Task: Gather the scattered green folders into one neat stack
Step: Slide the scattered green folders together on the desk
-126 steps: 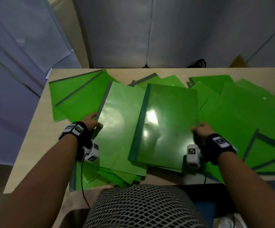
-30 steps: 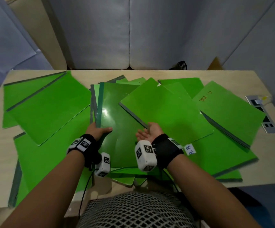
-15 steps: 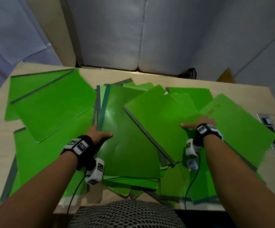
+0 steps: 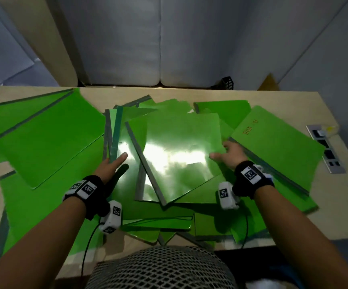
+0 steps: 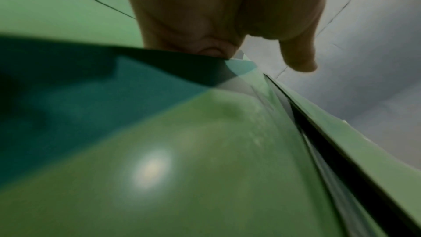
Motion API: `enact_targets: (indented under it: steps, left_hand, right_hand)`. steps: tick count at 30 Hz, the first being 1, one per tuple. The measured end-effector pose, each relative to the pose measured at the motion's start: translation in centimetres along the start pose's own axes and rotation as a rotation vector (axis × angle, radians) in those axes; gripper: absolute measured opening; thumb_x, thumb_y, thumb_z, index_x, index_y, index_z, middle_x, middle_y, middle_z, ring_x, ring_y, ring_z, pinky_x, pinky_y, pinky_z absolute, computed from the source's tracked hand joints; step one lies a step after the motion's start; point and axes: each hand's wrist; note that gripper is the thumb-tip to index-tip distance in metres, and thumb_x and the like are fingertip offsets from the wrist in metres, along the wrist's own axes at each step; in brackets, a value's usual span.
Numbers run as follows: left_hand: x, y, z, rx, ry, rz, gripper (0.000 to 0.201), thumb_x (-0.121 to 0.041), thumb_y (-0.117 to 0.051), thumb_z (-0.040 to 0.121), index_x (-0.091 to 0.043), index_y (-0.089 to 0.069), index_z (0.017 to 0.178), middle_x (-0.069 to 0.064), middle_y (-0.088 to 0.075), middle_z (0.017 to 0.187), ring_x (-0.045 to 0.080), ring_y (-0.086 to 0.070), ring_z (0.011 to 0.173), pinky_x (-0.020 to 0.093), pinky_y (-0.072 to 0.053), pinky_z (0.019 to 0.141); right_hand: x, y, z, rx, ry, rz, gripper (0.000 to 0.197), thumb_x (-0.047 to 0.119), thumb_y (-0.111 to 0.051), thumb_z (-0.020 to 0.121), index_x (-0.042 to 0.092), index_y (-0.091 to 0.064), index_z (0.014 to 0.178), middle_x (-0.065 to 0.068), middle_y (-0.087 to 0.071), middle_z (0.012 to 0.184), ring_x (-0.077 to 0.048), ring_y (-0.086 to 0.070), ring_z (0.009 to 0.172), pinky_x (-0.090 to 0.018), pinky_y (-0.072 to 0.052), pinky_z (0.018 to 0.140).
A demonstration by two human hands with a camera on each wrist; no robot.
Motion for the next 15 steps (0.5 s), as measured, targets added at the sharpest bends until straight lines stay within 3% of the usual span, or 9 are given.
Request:
enact_targets:
  steps: [2,4,7,9,11,13,15]
  left_hand:
    - [0.1,-0.2,-0.4,0.001,-0.026,0.053,0.064,-0.037,-0.063,0.088,-0.01,-0.041,0.142,0.009,-0.047,0.14,0.023,-0.052,0.119,0.029,-0.04,0.091]
    - [0.5,-0.1,-0.5,-0.018,-0.044,0.142,0.06,-0.026,-0.066,0.088,-0.003,-0.043,0.138,0.015,-0.058,0.117,0.025,-0.058,0.095,0.031,-0.045,0.078]
    - [0.9,0.4,0.0,-0.021,-0.037,0.169,0.067,-0.005,-0.067,0.084,-0.003,-0.033,0.142,0.012,-0.055,0.102,0.028,-0.053,0.093,0.034,-0.041,0.086]
    - [0.8,0.8,0.2,0.034,-0.004,0.139,0.072,0.004,-0.065,0.084,-0.007,-0.028,0.145,0.012,-0.053,0.093,0.028,-0.054,0.084,0.034,-0.044,0.084]
    - [0.6,1.2,0.1,0.093,0.03,0.086,0.078,0.01,-0.063,0.082,-0.01,-0.026,0.147,0.015,-0.056,0.101,0.026,-0.058,0.083,0.032,-0.047,0.08]
    - [0.7,1.5,0.3,0.14,0.076,-0.035,0.088,0.009,-0.069,0.075,-0.013,-0.025,0.149,0.025,-0.051,0.128,0.033,-0.062,0.099,0.034,-0.05,0.085]
    - [0.9,1.5,0.7,0.135,0.08,-0.099,0.107,0.002,-0.083,0.06,-0.016,-0.025,0.149,0.027,-0.037,0.145,0.036,-0.058,0.115,0.038,-0.053,0.088]
  right_hand:
    - [-0.2,-2.7,-1.7,0.064,0.015,-0.03,0.078,0.02,-0.071,0.084,0.015,-0.029,0.149,-0.011,-0.033,0.154,-0.034,-0.036,0.139,-0.048,-0.037,0.107]
    - [-0.6,-5.0,-2.9,0.104,0.054,-0.055,0.077,0.018,-0.07,0.086,0.015,-0.027,0.15,-0.011,-0.032,0.155,-0.032,-0.035,0.139,-0.044,-0.037,0.107]
    - [-0.5,-6.6,-3.8,0.124,0.11,-0.184,0.076,0.02,-0.068,0.087,0.012,-0.026,0.151,-0.013,-0.035,0.153,-0.031,-0.036,0.14,-0.042,-0.034,0.111]
    - [0.1,-6.6,-4.1,0.126,0.081,-0.306,0.073,0.024,-0.068,0.088,0.009,-0.03,0.149,-0.014,-0.041,0.149,-0.031,-0.042,0.136,-0.041,-0.037,0.109]
    - [0.7,-6.2,-4.5,0.141,0.032,-0.44,0.064,0.027,-0.067,0.088,0.003,-0.039,0.141,-0.016,-0.051,0.139,-0.031,-0.051,0.127,-0.037,-0.045,0.099]
    - [0.8,-5.9,-5.0,0.22,-0.016,-0.542,0.055,0.026,-0.064,0.091,-0.002,-0.043,0.134,-0.016,-0.056,0.131,-0.029,-0.056,0.119,-0.031,-0.047,0.088]
    - [0.3,-6.4,-5.4,0.333,-0.028,-0.598,0.062,0.027,-0.064,0.091,-0.004,-0.037,0.137,-0.015,-0.057,0.126,-0.027,-0.059,0.111,-0.029,-0.051,0.087]
Point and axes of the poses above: each hand's wrist, its own z-axis towards the middle knuckle, its own y-axis out of the back of the hand, x = y × z
